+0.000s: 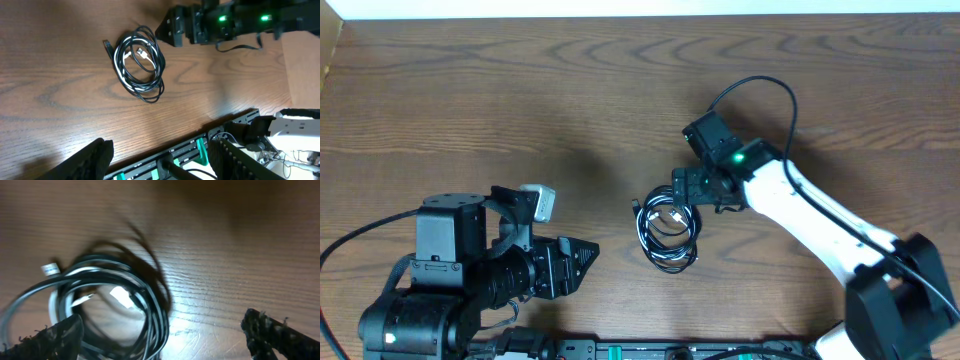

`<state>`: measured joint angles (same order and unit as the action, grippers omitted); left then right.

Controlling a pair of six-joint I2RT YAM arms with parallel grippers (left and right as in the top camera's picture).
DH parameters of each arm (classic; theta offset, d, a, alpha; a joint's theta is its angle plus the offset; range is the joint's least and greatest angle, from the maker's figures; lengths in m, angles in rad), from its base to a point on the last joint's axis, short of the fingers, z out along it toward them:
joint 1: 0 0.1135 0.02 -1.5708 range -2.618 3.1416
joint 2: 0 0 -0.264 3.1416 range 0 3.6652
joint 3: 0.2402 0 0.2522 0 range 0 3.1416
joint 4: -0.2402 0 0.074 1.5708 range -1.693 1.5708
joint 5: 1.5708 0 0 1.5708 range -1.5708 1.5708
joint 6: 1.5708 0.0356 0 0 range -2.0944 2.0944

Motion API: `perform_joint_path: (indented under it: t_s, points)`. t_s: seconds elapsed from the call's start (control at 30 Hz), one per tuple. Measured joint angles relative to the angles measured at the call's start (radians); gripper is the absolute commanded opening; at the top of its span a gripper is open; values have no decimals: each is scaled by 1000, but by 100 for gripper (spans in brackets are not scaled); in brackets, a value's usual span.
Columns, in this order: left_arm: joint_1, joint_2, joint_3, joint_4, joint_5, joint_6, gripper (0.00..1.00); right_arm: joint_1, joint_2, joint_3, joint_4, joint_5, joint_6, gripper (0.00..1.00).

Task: Untangle cables
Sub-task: 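Move the right gripper over the black-and-white cable bundle and descend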

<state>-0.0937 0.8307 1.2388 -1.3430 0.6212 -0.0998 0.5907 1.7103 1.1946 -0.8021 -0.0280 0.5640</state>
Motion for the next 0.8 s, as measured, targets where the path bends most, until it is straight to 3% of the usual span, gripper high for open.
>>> perform_joint_path:
  t_s: [0.13,0.57,0.8]
  points:
    - [0,0,0,0,0,0,67,2,53,-1,-9,8,14,81]
    - [0,0,0,8,0,0,66,91,99,-19,-43,11,20,81]
    - [0,0,0,8,0,0,66,154,99,-65,16,27,26,59]
